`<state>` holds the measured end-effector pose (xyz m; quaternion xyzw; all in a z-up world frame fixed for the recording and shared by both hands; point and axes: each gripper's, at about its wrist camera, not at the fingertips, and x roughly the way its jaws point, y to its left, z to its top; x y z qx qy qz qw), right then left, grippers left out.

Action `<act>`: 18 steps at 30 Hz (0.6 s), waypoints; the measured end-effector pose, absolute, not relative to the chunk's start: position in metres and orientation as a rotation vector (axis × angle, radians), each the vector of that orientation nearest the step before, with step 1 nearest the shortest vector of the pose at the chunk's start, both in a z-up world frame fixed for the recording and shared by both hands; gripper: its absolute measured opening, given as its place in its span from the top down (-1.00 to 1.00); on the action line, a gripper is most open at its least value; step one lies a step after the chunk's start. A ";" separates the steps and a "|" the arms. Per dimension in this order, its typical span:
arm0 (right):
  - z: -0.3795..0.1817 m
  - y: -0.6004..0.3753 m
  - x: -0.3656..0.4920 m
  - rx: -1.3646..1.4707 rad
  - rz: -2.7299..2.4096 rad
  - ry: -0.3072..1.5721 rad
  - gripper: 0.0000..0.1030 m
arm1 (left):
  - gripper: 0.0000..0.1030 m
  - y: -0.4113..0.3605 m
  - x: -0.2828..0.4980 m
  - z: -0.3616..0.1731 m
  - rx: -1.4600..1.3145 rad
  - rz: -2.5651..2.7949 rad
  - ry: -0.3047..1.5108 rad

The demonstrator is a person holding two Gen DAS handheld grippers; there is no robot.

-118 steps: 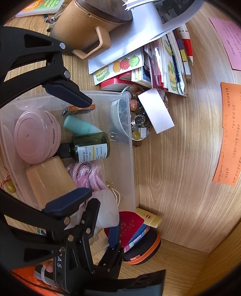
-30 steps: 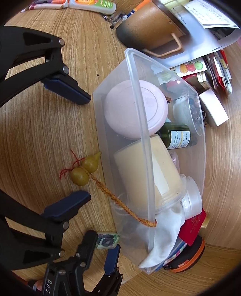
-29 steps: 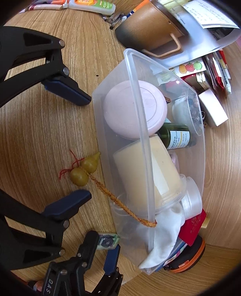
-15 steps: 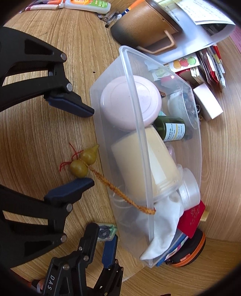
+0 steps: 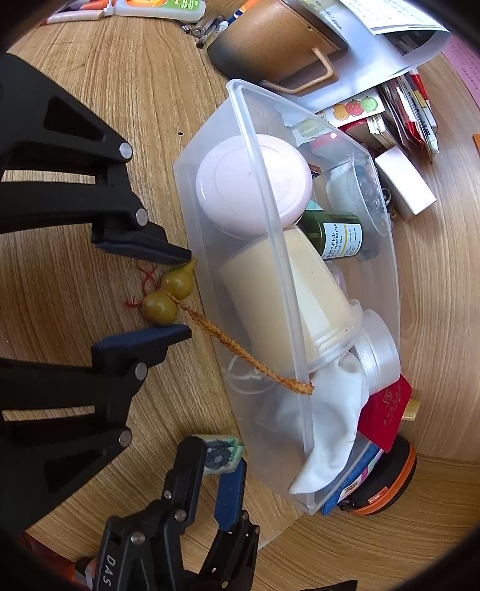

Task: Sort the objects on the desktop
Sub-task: 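Grasp the green square tag with the right gripper while the left grasps the yellow gourd charm, then carry the green tag and gourd charm into the clear box and release both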

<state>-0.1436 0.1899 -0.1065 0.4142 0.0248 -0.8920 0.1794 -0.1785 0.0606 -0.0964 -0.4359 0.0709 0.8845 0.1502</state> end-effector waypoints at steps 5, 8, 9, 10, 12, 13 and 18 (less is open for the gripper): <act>-0.101 0.192 -0.137 1.150 -2.529 0.054 0.27 | 0.45 0.059 -0.171 -0.094 -1.249 2.533 0.190; -0.097 0.194 -0.132 1.137 -2.536 0.042 0.27 | 0.45 0.055 -0.166 -0.092 -1.238 2.540 0.168; -0.096 0.195 -0.130 1.135 -2.539 0.037 0.27 | 0.45 0.054 -0.165 -0.091 -1.233 2.547 0.165; -0.094 0.196 -0.128 1.132 -2.544 0.031 0.27 | 0.45 0.054 -0.164 -0.090 -1.228 2.550 0.162; -0.091 0.197 -0.125 1.126 -2.555 0.026 0.27 | 0.45 0.052 -0.160 -0.085 -1.206 2.558 0.156; -0.090 0.197 -0.124 1.122 -2.561 0.025 0.27 | 0.45 0.052 -0.157 -0.082 -1.192 2.562 0.150; -0.079 0.202 -0.116 1.093 -2.603 0.025 0.27 | 0.45 0.048 -0.149 -0.069 -1.132 2.578 0.137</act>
